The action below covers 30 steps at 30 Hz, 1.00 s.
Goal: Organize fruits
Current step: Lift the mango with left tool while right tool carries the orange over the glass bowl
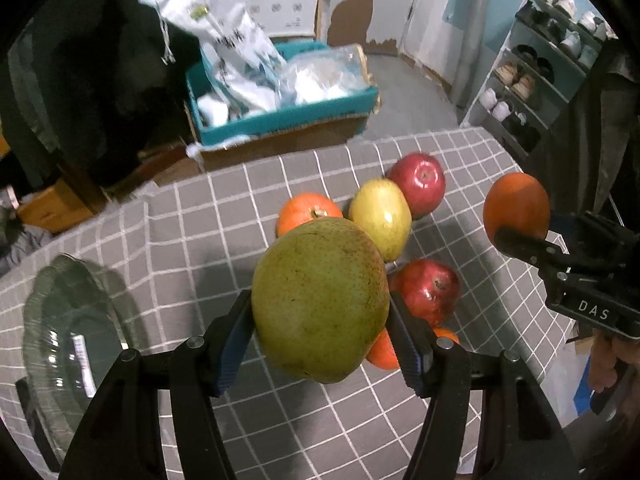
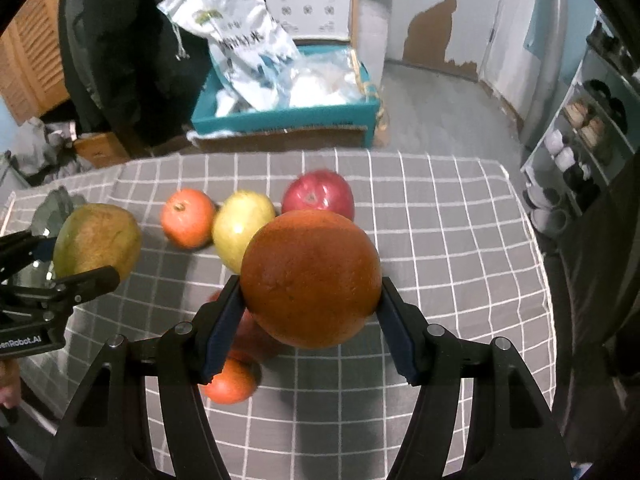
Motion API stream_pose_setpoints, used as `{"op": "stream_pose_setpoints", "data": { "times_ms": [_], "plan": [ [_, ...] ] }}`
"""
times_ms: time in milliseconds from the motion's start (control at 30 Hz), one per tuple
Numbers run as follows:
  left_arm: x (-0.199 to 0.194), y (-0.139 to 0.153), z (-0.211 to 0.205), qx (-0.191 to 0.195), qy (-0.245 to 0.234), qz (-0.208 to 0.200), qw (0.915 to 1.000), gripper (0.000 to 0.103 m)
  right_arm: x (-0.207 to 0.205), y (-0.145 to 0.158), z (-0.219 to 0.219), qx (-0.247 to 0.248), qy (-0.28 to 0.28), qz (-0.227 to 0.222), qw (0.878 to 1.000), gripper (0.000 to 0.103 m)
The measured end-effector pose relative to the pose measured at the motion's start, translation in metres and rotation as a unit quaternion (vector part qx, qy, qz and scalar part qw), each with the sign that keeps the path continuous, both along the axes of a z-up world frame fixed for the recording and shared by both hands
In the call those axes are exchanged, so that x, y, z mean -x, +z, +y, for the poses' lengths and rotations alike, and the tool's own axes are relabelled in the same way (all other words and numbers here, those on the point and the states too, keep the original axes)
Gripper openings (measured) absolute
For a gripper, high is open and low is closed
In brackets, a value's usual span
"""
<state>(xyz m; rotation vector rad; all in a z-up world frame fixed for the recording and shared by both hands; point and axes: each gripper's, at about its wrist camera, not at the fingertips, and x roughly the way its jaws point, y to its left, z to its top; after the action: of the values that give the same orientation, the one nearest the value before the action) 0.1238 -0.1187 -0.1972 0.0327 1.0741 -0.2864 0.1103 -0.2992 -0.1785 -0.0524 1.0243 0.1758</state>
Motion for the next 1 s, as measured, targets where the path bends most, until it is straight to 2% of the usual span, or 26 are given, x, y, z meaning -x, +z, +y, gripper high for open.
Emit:
{"op": "stream_pose_setpoints", "data": {
  "times_ms": [633,1000],
  "plan": [
    [0.039,0.063,0.043,0.010,0.030,-0.068,0.9972,0.066,0.028,0.079,0.026,-0.031,0.023,-0.093,0.995,0.065],
    [0.057,0.087,0.084,0.027,0.068,-0.090,0.9933,0.066,0.038,0.105,0.056,-0.045,0.051,-0.120,0.990,0.065]
  ]
}}
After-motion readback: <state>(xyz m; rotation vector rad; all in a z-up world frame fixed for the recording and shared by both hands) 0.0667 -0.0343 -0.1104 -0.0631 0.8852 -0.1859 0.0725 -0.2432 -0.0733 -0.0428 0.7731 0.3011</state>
